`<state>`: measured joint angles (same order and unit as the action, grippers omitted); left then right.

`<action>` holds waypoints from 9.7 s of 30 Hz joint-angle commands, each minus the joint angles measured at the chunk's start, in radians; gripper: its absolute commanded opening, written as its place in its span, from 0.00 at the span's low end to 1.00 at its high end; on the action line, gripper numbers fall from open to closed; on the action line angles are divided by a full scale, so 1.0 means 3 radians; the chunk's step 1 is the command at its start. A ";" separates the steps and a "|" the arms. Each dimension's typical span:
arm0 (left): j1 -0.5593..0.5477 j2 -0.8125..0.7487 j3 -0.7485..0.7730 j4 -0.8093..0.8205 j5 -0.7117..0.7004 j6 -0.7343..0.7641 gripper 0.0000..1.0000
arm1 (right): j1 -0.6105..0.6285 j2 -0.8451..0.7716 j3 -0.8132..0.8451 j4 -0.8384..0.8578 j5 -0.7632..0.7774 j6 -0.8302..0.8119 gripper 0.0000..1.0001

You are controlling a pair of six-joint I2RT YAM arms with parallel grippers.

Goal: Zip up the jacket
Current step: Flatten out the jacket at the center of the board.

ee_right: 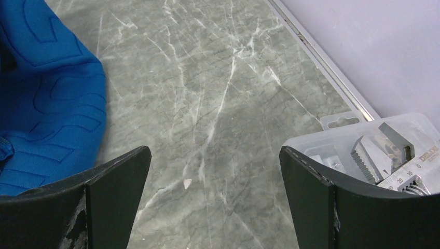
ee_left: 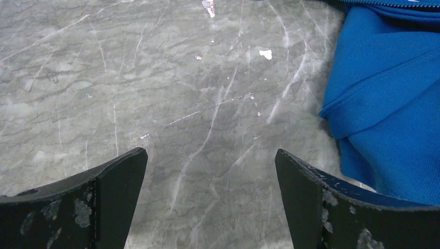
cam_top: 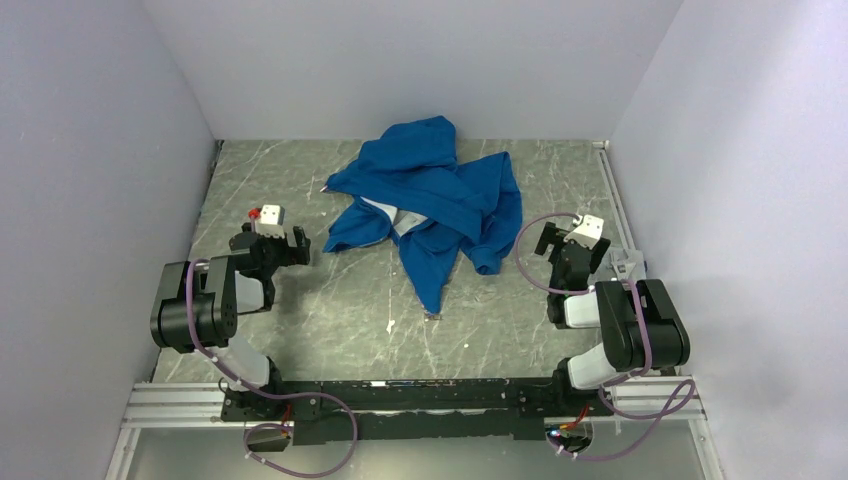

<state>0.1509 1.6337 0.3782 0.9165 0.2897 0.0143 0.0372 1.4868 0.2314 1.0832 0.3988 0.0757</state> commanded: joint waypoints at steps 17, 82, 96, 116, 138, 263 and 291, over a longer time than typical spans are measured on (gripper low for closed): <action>0.0008 -0.0366 0.2359 -0.3983 0.0572 -0.0099 0.99 | 0.0103 -0.1172 0.1303 -0.2614 -0.0087 0.1860 1.00; -0.1568 0.0322 0.4120 -0.4507 0.0903 0.1733 0.99 | 0.1828 0.0377 0.5426 -0.5826 -0.0261 -0.0099 0.00; -0.2115 0.0188 0.4667 -0.4396 0.0949 0.1898 0.99 | 0.1829 0.0489 0.6294 -0.6310 -0.1250 -0.0013 0.00; -0.1616 0.0069 0.4929 -0.4453 0.0888 0.1365 0.00 | 0.1761 0.0240 0.5793 -0.6076 -0.0922 0.0166 0.86; -0.1188 -0.0087 0.5001 -0.4352 0.0782 0.1094 0.00 | 0.2583 -0.0256 0.2913 -0.4123 -0.0783 0.0699 1.00; -0.1180 -0.0069 0.2087 -0.3245 0.0503 0.4766 0.94 | 0.2620 -0.0651 0.2889 -0.4632 -0.0163 0.0132 0.78; -0.1264 -0.0703 0.3587 -0.3846 0.1094 0.2666 0.00 | 0.2607 -0.0602 0.3634 -0.4522 -0.0530 -0.0025 1.00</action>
<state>-0.2218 1.5116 1.4322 -0.2352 0.5293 0.8463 0.7898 1.3331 1.2659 -0.3275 0.2638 0.0872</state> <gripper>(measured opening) 0.049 0.994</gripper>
